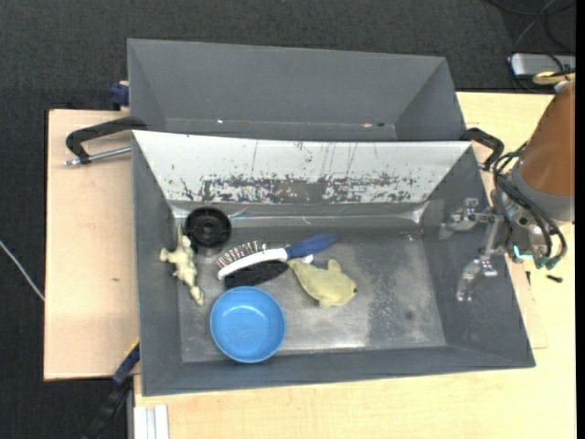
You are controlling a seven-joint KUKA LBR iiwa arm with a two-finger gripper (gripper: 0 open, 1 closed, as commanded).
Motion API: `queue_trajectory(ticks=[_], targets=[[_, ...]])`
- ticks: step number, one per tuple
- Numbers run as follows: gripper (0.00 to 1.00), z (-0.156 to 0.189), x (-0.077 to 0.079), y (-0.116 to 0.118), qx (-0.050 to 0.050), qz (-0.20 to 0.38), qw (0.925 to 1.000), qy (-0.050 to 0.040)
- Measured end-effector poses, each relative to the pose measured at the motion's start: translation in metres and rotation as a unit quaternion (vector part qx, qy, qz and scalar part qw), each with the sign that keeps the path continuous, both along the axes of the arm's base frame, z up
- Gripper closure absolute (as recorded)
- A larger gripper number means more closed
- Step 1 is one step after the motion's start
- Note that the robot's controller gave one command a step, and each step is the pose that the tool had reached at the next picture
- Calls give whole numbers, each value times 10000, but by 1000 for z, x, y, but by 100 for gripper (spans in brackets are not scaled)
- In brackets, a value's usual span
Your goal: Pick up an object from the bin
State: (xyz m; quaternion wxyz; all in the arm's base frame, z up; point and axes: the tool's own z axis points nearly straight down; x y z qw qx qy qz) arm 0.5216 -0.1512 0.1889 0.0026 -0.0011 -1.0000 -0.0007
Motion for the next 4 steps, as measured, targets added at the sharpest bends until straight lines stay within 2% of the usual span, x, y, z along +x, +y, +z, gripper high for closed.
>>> queue_trajectory(ticks=[1, 2, 3, 4], targets=[[0, -65, 24, 82, 23, 613, 9981, -11], [0, -111, 54, 138, -32, 2207, 9753, -44], [0, -82, 10, 192, 17, 3264, 9452, -39], [0, -112, 5, 199, -22, 4276, 9039, -112]])
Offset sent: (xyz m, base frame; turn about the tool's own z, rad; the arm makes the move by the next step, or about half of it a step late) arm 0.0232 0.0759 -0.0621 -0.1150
